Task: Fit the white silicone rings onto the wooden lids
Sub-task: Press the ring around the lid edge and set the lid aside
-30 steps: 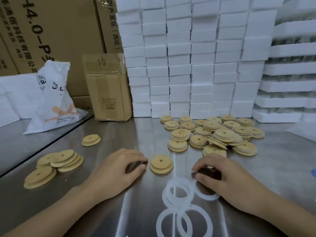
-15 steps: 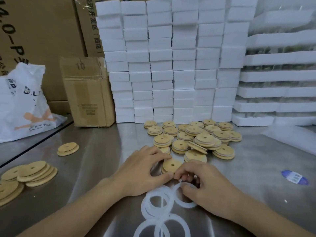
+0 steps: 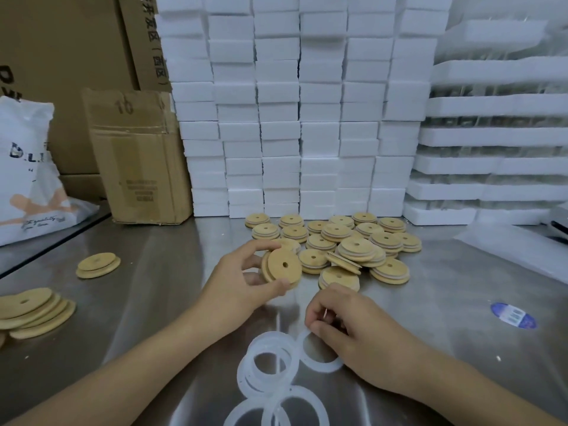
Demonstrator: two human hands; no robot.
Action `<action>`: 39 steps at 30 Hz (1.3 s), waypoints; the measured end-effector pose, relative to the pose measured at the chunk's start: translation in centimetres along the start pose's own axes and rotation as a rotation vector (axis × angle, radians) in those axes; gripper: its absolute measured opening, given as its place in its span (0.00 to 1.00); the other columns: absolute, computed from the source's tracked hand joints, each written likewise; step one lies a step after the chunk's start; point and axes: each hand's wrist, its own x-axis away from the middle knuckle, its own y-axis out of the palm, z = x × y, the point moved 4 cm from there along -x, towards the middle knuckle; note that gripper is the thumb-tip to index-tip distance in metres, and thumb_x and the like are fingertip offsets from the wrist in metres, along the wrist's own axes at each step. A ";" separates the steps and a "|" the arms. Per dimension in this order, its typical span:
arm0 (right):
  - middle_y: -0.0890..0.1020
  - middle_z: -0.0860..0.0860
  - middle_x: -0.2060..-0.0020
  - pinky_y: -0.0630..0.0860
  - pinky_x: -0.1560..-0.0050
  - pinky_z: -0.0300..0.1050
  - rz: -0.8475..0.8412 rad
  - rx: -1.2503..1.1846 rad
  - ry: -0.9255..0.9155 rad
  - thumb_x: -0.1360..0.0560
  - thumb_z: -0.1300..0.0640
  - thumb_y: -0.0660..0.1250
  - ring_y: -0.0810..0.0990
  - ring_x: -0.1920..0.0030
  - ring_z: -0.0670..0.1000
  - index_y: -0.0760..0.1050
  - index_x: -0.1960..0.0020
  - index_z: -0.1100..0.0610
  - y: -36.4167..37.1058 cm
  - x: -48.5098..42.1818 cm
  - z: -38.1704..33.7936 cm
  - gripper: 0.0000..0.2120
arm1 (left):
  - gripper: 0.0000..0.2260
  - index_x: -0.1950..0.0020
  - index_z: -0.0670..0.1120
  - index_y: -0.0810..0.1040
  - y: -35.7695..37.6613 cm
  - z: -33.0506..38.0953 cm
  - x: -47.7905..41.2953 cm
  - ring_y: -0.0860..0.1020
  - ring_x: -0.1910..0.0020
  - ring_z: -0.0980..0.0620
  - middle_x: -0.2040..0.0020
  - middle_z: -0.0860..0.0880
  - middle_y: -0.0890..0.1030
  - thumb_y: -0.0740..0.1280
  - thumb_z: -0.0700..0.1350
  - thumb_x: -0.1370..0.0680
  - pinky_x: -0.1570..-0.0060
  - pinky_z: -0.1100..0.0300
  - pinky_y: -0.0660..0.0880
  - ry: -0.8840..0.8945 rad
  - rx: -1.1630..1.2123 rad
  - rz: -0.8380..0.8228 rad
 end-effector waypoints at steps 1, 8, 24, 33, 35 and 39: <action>0.77 0.43 0.53 0.71 0.50 0.34 -0.007 0.020 -0.006 0.19 0.59 0.67 0.75 0.50 0.43 0.76 0.53 0.44 0.1 0.0 0.0 0.10 | 0.23 0.40 0.62 0.83 0.3 0.3 0.1 0.89 0.55 0.43 0.47 0.47 0.88 0.81 0.38 0.26 0.57 0.59 0.83 -0.012 0.074 0.001; 0.78 0.41 0.54 0.71 0.53 0.30 -0.033 0.063 -0.032 0.17 0.56 0.67 0.76 0.53 0.38 0.79 0.44 0.44 -0.6 -0.1 0.1 0.07 | 0.18 0.39 0.61 0.84 2.5 0.7 1.0 0.89 0.50 0.43 0.47 0.46 0.89 0.75 0.38 0.20 0.55 0.55 0.82 -0.109 0.260 0.015; 0.81 0.40 0.53 0.72 0.54 0.34 0.406 -0.105 -0.142 0.16 0.57 0.64 0.81 0.49 0.46 0.76 0.46 0.43 -2.0 0.6 -0.3 0.08 | 0.14 0.38 0.53 0.86 2.8 0.7 1.2 0.87 0.63 0.48 0.60 0.46 0.86 0.71 0.36 0.17 0.62 0.58 0.84 -0.167 0.307 0.005; 0.85 0.40 0.51 0.73 0.53 0.31 0.430 -0.241 -0.161 0.19 0.58 0.70 0.84 0.45 0.46 0.79 0.44 0.42 -1.8 0.7 -1.0 0.11 | 0.11 0.37 0.49 0.88 3.6 1.2 1.7 0.89 0.49 0.43 0.44 0.47 0.89 0.67 0.46 0.14 0.52 0.56 0.86 -0.201 0.272 -0.167; 0.86 0.39 0.51 0.73 0.54 0.31 0.436 -0.267 -0.138 0.19 0.58 0.71 0.84 0.46 0.45 0.80 0.46 0.43 -1.9 0.6 -1.0 0.10 | 0.12 0.36 0.48 0.88 3.7 1.5 1.8 0.89 0.48 0.41 0.44 0.45 0.89 0.66 0.47 0.14 0.48 0.52 0.86 -0.210 0.303 -0.229; 0.86 0.38 0.52 0.74 0.55 0.31 0.462 -0.299 -0.106 0.20 0.58 0.72 0.84 0.47 0.44 0.81 0.47 0.44 -2.0 0.6 -0.7 0.08 | 0.12 0.33 0.47 0.86 3.7 1.8 2.1 0.87 0.42 0.40 0.42 0.42 0.88 0.70 0.44 0.16 0.41 0.47 0.84 -0.167 0.299 -0.328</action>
